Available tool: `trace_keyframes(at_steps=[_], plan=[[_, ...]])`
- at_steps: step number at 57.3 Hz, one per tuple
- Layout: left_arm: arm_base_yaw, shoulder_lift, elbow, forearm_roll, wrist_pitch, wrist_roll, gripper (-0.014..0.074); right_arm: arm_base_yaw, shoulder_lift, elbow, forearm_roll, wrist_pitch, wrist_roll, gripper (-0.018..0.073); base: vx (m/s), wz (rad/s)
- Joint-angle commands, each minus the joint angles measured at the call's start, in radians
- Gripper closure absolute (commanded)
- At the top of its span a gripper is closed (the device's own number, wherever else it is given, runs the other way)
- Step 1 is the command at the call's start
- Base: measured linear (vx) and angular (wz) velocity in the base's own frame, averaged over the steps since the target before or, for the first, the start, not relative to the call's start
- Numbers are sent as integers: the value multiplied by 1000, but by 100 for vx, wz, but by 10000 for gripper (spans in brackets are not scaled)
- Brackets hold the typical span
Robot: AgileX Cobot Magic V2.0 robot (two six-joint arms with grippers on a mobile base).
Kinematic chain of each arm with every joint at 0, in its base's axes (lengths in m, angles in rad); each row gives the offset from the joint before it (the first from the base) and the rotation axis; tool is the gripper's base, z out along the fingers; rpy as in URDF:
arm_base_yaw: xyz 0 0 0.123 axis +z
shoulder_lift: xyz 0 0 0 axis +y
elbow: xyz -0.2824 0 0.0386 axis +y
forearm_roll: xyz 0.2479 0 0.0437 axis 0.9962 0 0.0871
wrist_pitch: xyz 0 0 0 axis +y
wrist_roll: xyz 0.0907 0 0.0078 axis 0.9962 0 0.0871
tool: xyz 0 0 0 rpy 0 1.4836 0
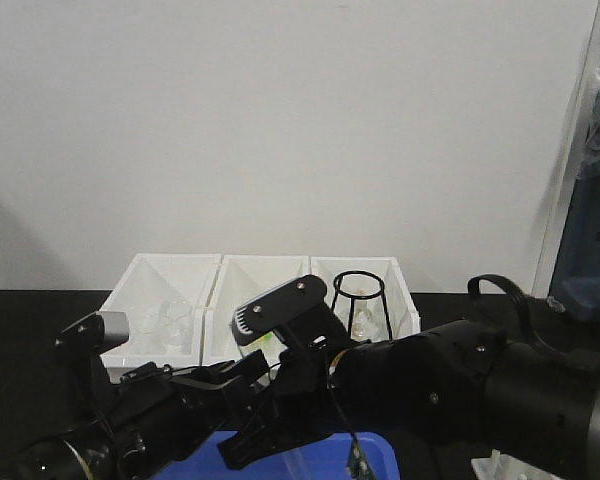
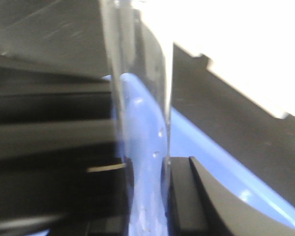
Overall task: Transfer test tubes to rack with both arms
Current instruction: 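Open the left gripper and pull it away, leaving the tube in the right, then move the tube over the white rack and lower it into a hole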
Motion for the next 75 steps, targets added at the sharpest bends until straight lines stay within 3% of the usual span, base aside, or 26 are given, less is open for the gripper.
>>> trace_keyframes(at_steps=[1, 22, 32, 43, 55, 66, 75], plan=[[-3, -34, -30, -6, -94, -1, 185, -18, -44, -31, -13, -85, 4, 569, 0, 0], [-3, -34, -30, -6, -96, 0, 185, -102, -44, -31, -42, -115, 1, 568, 0, 0], [-3, -34, -30, -9, -91, 95, 185, -205, -62, -31, -41, -117, 1, 568, 0, 0], [11, -34, -30, -126, -95, 173, 185, -318, -183, 5, -44, -107, 1, 568, 0, 0], [57, -34, -30, -146, -98, 183, 185, -459, -400, 180, -71, -217, -4, 568, 0, 0], [59, -34, -30, -145, -96, 183, 185, -593, -547, 371, -71, -312, -7, 568, 0, 0], [59, -34, -30, -145, -96, 183, 185, -629, -619, 530, -63, -463, -4, 568, 0, 0]])
